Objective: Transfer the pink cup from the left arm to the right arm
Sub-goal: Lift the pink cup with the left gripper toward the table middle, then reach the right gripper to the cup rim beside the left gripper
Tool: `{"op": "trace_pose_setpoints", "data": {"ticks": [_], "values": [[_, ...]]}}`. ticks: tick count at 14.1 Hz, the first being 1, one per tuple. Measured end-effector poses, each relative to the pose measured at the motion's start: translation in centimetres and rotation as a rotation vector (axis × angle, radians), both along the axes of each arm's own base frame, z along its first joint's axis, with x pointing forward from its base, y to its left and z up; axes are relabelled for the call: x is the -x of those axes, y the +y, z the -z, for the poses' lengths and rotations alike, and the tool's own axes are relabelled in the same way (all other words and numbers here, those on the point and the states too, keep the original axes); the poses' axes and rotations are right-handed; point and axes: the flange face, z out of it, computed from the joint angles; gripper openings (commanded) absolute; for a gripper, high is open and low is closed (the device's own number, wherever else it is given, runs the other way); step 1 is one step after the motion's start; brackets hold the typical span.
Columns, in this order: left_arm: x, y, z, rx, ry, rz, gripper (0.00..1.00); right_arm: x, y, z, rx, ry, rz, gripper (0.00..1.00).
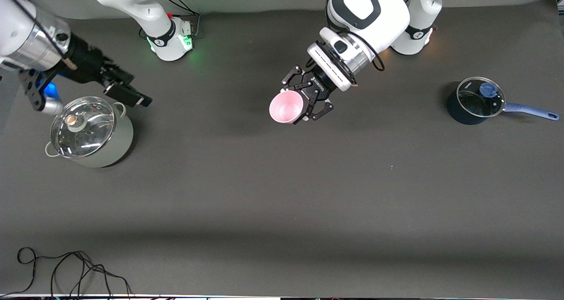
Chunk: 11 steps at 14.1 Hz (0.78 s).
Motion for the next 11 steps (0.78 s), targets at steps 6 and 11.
{"op": "trace_pose_setpoints", "data": {"ticks": [6, 11], "values": [[-0.7, 0.8, 0.0, 0.002, 0.001, -0.017, 0.25, -0.9, 9.8, -0.7, -0.052, -0.003, 0.157, 0.99], [-1.0, 1.1, 0.1, 0.003, 0.003, -0.022, 0.26, -1.2, 16.8, 2.0, -0.062, -0.048, 0.100, 0.99]]}}
